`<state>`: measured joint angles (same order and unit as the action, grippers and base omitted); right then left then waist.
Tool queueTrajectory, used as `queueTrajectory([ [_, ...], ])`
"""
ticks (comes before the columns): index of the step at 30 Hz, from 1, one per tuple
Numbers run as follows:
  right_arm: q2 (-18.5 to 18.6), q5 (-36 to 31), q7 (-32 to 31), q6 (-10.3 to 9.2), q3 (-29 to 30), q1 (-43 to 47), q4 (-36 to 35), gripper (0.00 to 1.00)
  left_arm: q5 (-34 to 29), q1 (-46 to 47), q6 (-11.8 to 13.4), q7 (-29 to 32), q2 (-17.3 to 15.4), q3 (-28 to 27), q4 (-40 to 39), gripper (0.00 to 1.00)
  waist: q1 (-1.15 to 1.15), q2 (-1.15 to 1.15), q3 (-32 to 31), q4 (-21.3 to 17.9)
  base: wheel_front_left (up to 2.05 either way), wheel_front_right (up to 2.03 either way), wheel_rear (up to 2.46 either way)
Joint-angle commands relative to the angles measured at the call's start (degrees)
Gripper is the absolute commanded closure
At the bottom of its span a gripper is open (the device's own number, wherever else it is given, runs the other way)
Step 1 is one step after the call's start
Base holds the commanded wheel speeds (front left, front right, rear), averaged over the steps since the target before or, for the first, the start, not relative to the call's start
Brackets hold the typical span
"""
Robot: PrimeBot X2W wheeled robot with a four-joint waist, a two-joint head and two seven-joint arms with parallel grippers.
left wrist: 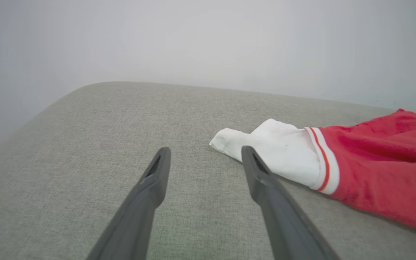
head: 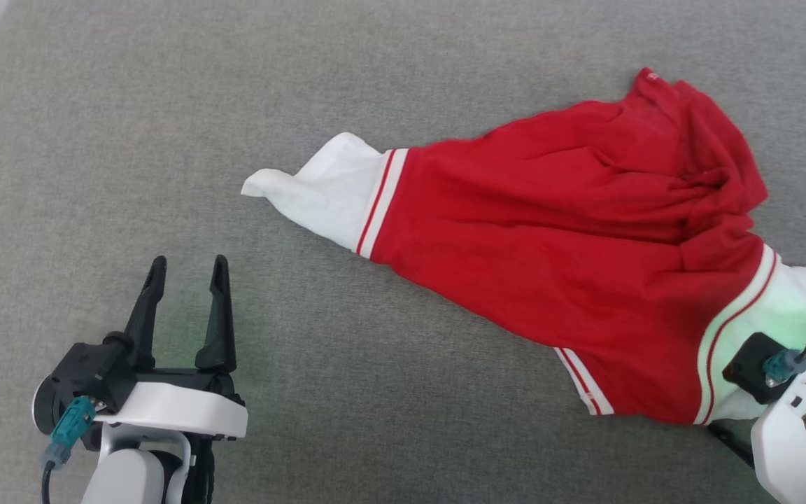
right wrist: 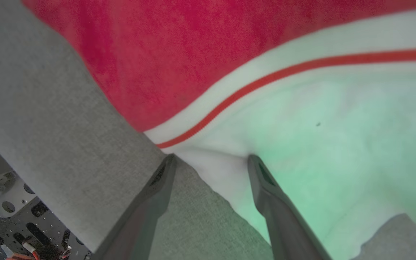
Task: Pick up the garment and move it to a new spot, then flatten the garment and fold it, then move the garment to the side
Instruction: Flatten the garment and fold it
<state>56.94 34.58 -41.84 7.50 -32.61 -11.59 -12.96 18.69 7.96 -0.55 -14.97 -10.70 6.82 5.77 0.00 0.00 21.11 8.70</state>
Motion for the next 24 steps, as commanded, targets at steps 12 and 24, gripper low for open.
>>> queueTrajectory([
  [12,-4.0,-5.8,6.9,-0.46,-7.0,-5.1,10.7,1.0,-5.1,0.1,-5.7,-0.3,5.1,-6.9,-0.8,0.0,0.0,0.0,2.1,0.3,0.0,0.0,0.0],
  [24,-7.3,-7.0,11.4,-0.44,-4.0,-7.7,11.6,1.0,-1.5,7.6,-6.8,3.8,-15.1,9.9,-1.9,0.0,0.0,0.0,1.4,-3.3,0.0,0.0,0.0],
])
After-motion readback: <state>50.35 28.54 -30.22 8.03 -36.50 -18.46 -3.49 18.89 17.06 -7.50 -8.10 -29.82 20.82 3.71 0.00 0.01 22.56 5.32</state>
